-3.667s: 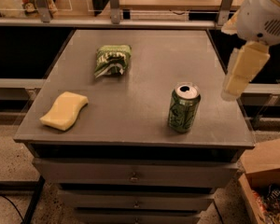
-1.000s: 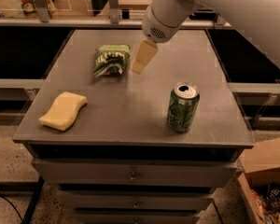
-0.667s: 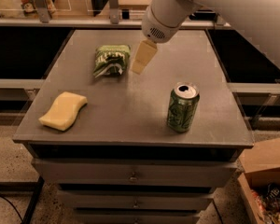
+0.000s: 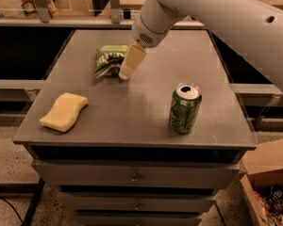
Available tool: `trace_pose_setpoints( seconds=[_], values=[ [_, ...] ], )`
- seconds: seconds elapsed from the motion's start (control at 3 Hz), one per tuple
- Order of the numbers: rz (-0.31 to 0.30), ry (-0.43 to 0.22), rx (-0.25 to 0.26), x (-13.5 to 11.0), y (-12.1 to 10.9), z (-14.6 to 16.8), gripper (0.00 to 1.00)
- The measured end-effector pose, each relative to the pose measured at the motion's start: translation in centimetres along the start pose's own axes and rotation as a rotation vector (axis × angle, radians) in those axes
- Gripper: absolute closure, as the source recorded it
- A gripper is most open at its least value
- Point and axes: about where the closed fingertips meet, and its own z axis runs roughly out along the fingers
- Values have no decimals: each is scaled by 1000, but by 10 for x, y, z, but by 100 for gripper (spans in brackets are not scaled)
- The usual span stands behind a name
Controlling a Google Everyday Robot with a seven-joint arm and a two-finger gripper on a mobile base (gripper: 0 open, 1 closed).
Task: Move green jalapeno chip bag near green can
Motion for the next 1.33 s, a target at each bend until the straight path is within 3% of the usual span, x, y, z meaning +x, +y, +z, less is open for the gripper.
trace_pose_setpoints(
  seconds=[0.67, 1.0, 1.33],
  values=[
    [14, -2, -47, -11, 4, 38, 0],
    [34, 6, -64, -11, 5, 56, 17],
    [44, 17, -82, -12, 8, 72, 41]
  ],
)
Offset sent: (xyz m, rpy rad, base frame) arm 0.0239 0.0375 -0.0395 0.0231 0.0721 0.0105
